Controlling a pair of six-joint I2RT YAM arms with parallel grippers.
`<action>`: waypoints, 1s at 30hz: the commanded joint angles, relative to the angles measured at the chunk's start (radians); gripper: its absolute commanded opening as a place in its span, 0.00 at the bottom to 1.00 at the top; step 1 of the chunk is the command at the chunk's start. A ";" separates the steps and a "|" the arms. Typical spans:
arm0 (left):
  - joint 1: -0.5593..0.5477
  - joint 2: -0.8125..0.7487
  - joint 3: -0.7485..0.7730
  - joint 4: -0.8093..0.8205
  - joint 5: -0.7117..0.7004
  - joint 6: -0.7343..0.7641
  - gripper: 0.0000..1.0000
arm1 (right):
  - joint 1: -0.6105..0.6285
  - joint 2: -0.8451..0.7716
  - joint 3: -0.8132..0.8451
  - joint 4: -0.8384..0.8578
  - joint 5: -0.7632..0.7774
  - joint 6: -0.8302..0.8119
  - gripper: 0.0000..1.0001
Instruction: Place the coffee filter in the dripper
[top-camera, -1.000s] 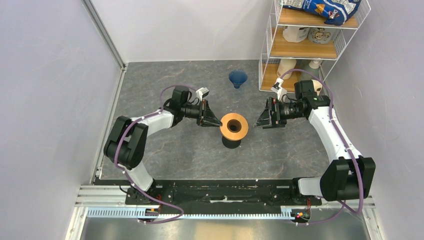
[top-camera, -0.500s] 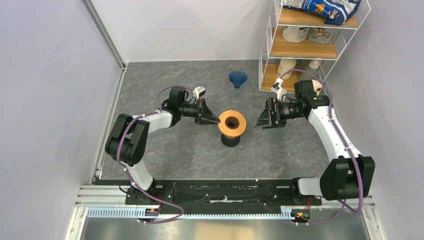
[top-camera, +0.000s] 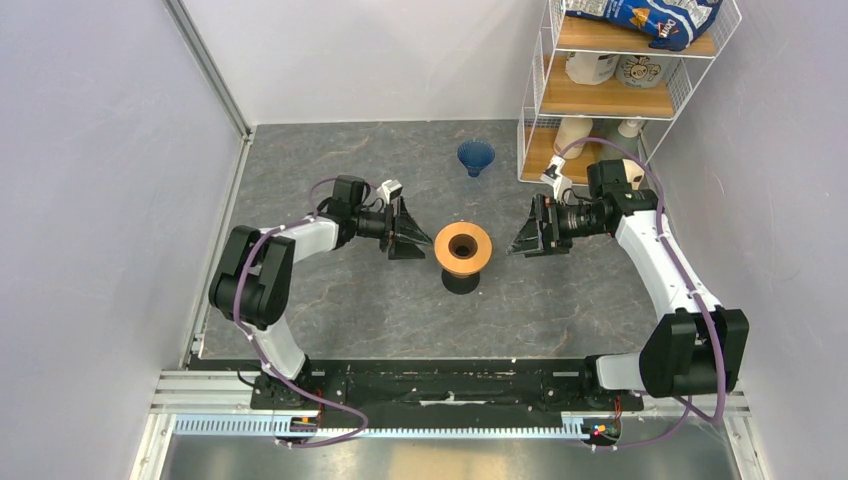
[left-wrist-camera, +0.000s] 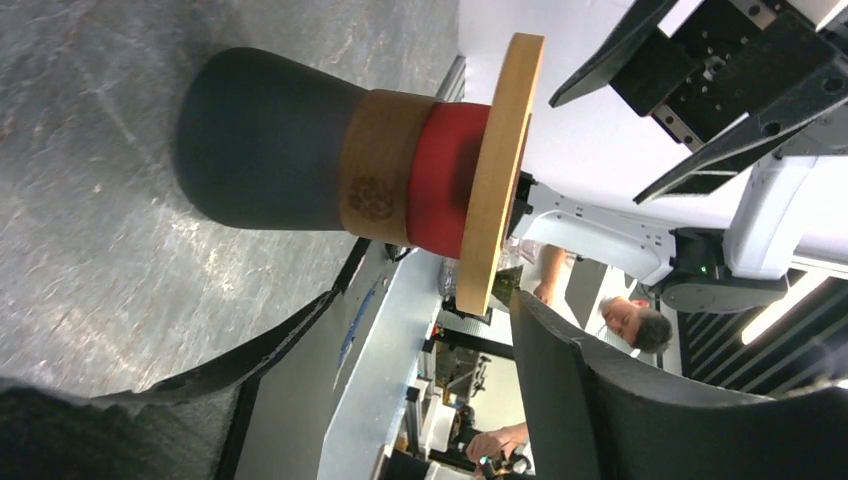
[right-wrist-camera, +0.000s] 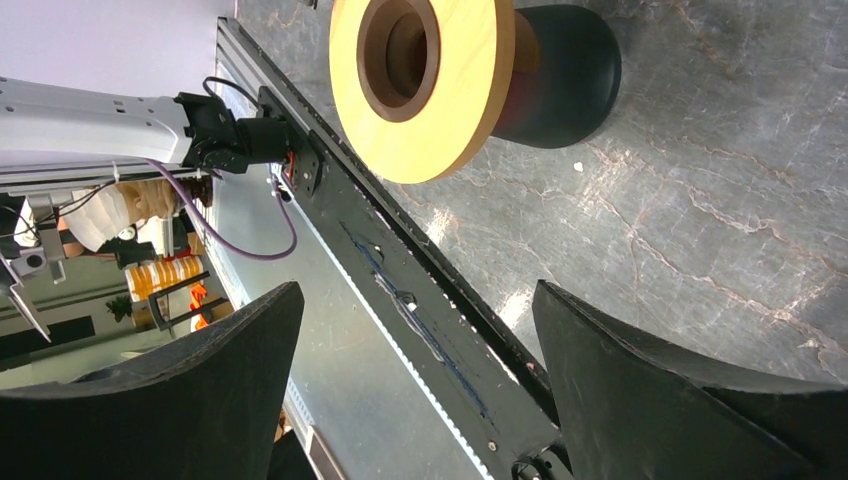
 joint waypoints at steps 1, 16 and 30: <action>0.024 -0.028 0.076 -0.262 -0.016 0.238 0.71 | 0.004 0.009 0.058 0.021 -0.028 -0.033 0.94; 0.189 -0.136 0.403 -0.599 -0.353 0.530 0.75 | 0.205 -0.035 0.154 0.441 0.725 0.258 0.80; 0.226 -0.242 0.377 -0.582 -0.392 0.540 0.75 | 0.359 0.323 0.344 0.632 1.289 0.494 0.52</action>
